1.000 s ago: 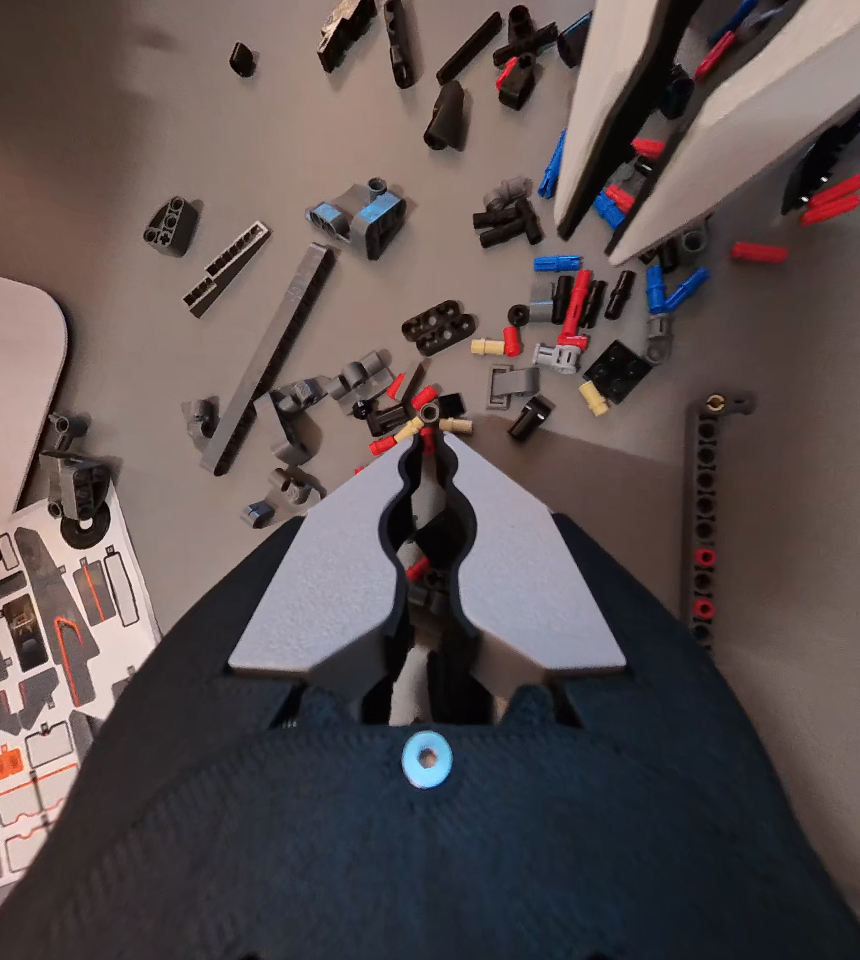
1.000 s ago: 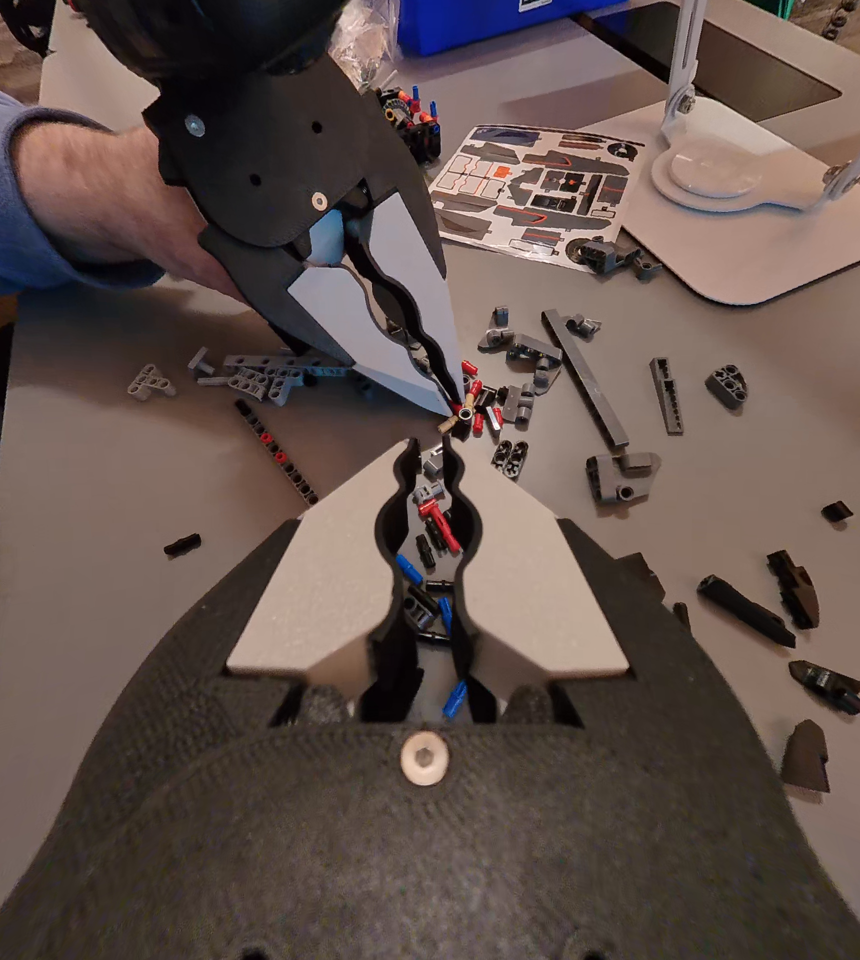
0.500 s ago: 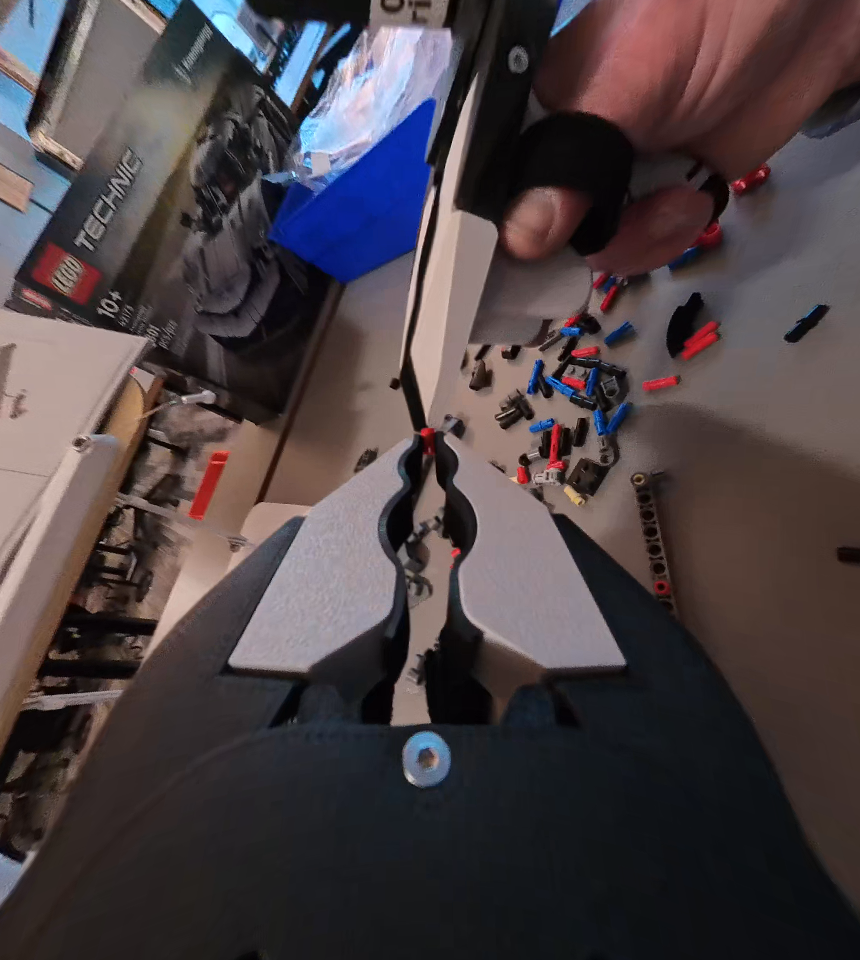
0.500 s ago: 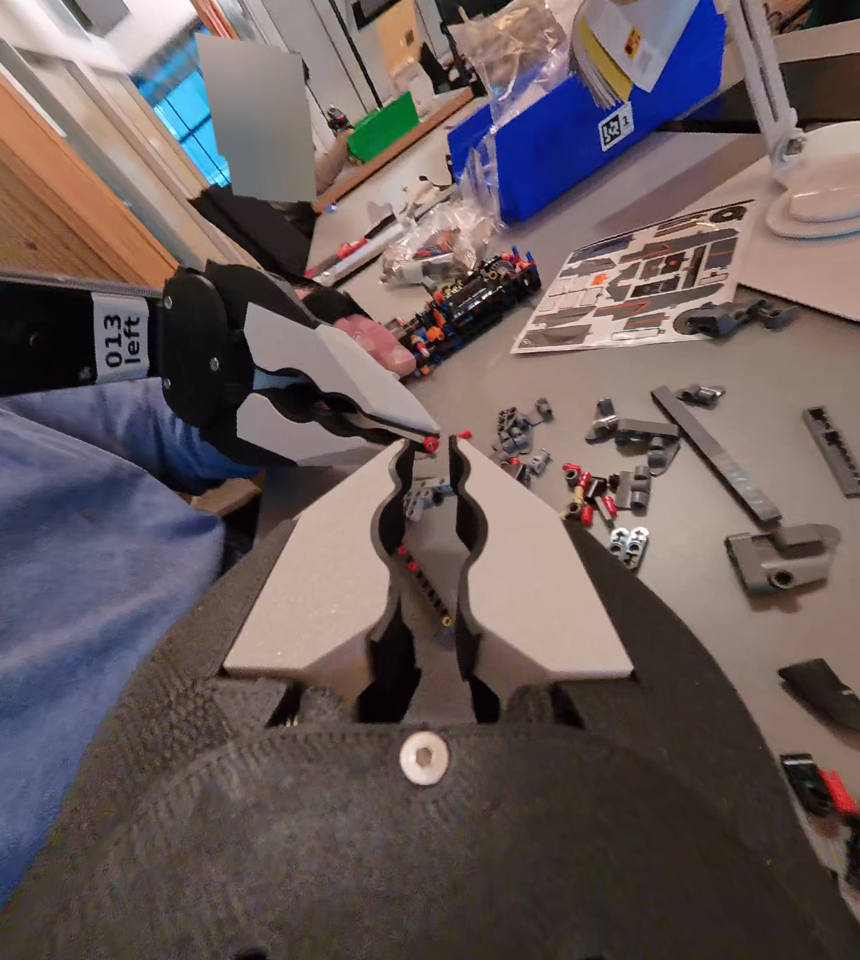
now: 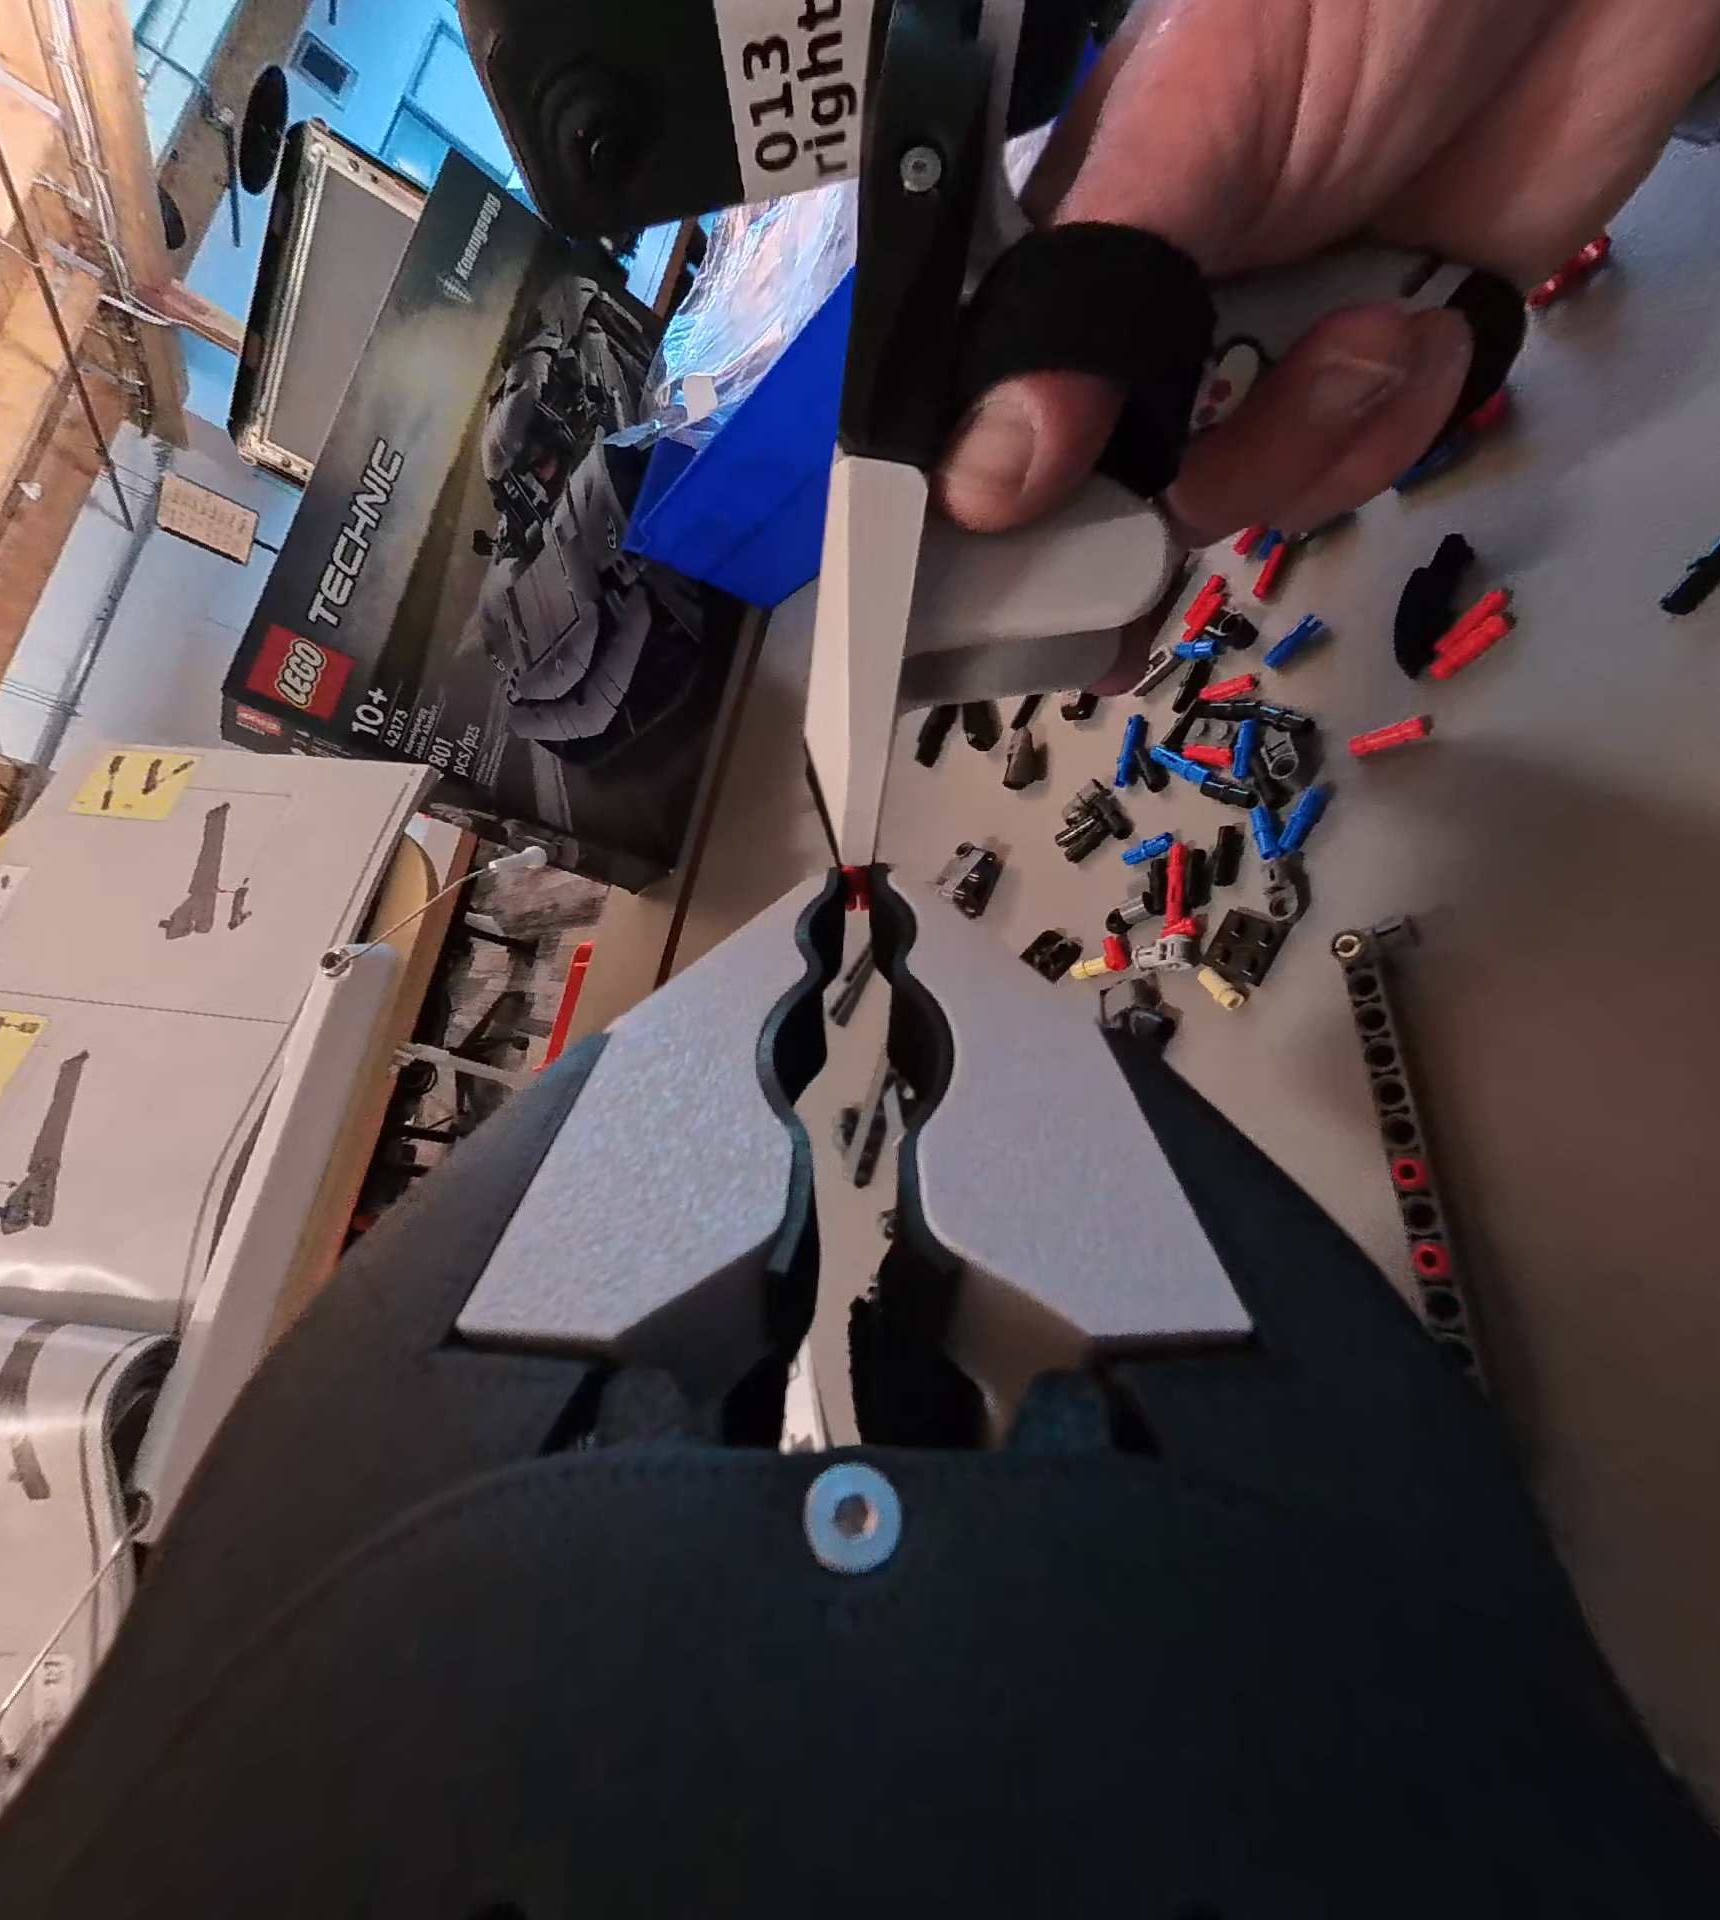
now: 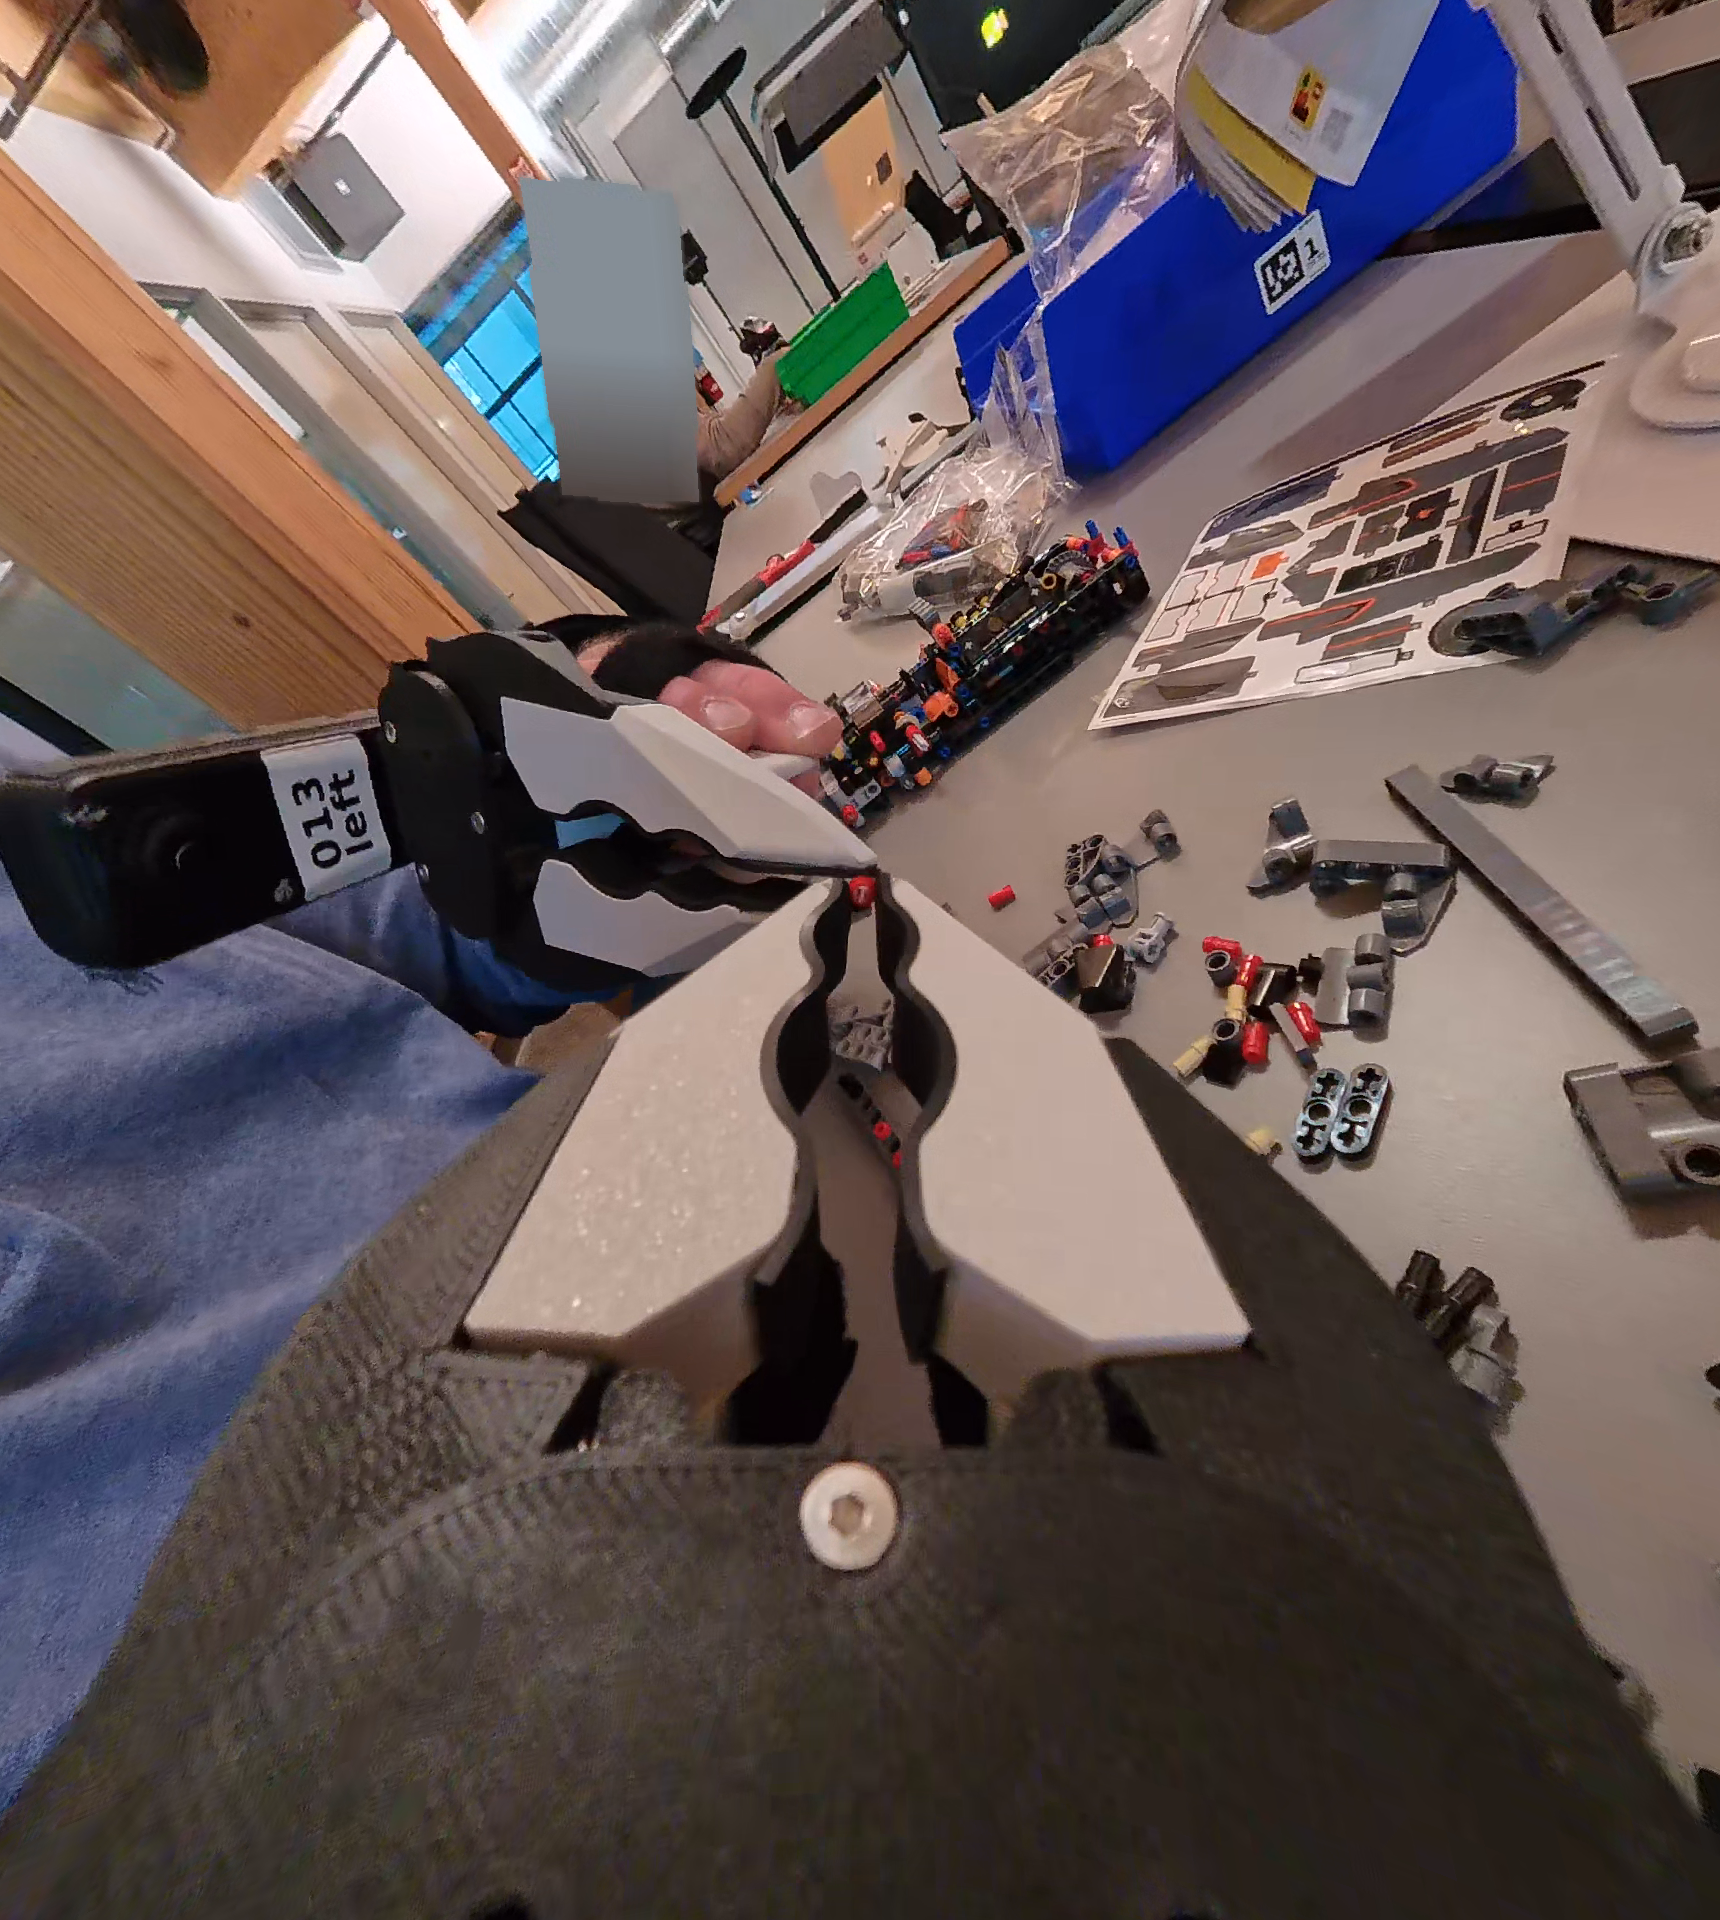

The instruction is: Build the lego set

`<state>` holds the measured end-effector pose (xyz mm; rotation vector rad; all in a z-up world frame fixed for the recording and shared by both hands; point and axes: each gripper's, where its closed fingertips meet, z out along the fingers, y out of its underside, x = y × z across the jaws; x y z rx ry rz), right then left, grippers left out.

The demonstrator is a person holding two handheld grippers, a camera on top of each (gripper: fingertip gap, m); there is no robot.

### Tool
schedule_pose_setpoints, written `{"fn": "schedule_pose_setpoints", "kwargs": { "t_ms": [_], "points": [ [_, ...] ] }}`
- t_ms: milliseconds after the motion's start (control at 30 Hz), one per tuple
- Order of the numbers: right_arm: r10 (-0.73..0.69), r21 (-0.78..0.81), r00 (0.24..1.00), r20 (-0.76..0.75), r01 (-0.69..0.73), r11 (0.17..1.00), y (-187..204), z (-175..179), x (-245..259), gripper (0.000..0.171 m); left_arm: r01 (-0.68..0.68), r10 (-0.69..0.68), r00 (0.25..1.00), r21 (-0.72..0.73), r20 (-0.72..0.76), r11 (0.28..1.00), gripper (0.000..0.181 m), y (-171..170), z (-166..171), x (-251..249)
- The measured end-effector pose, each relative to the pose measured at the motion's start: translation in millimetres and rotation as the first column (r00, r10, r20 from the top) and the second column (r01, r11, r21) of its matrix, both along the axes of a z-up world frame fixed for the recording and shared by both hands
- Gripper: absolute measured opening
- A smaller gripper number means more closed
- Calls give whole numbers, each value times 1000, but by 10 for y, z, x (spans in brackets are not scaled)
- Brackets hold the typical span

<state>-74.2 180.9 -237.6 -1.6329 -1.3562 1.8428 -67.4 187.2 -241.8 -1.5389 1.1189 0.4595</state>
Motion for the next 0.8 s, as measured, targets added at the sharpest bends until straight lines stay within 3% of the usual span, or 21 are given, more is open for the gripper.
{"fn": "schedule_pose_setpoints", "kwargs": {
  "t_ms": [467,567,633,800],
  "points": [
    [2,60,1000,-1,-2,998,-3,0,19,1,9,-6,998,-47,68,999,11,-64,10,-34],
    [27,169,998,62,-37,985,-47,-97,76,1,14,2,993,-131,119,991,14,-174,-61,-76],
    [46,300,990,136,-86,950,-97,-222,128,1,23,22,988,-282,155,959,14,-310,-229,-105],
    [131,533,935,330,-299,792,-317,-559,203,1,67,92,961,-539,262,839,20,-691,-605,-162]
  ]
}}
